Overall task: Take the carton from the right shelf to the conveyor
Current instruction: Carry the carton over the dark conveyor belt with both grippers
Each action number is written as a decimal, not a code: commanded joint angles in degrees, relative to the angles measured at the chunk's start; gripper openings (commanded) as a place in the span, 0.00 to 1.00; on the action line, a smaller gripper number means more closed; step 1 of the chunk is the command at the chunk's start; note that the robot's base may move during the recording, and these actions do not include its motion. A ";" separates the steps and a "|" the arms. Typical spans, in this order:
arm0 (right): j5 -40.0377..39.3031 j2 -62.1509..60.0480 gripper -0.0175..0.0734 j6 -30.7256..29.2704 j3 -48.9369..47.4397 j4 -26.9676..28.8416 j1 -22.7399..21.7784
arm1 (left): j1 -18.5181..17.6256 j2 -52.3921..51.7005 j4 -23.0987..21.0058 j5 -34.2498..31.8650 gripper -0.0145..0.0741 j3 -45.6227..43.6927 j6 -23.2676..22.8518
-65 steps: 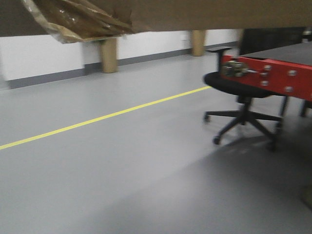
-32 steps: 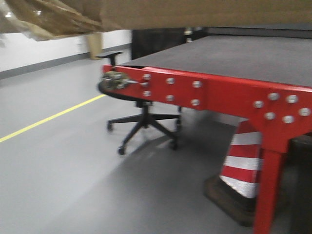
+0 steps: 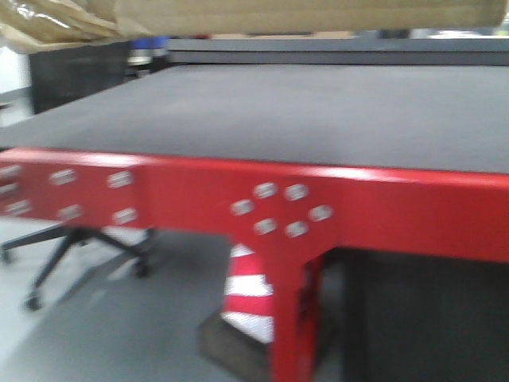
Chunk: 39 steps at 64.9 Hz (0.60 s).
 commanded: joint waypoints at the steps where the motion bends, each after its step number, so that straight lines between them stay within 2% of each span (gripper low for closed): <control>1: 1.88 -1.86 0.12 -0.97 -0.39 -6.27 -0.53 | 1.27 -0.59 15.41 0.62 0.15 -0.28 0.61; 39: 1.88 -1.86 0.12 -0.97 -0.39 -6.27 -0.53 | 1.27 -0.59 15.39 -0.68 0.15 -0.28 0.61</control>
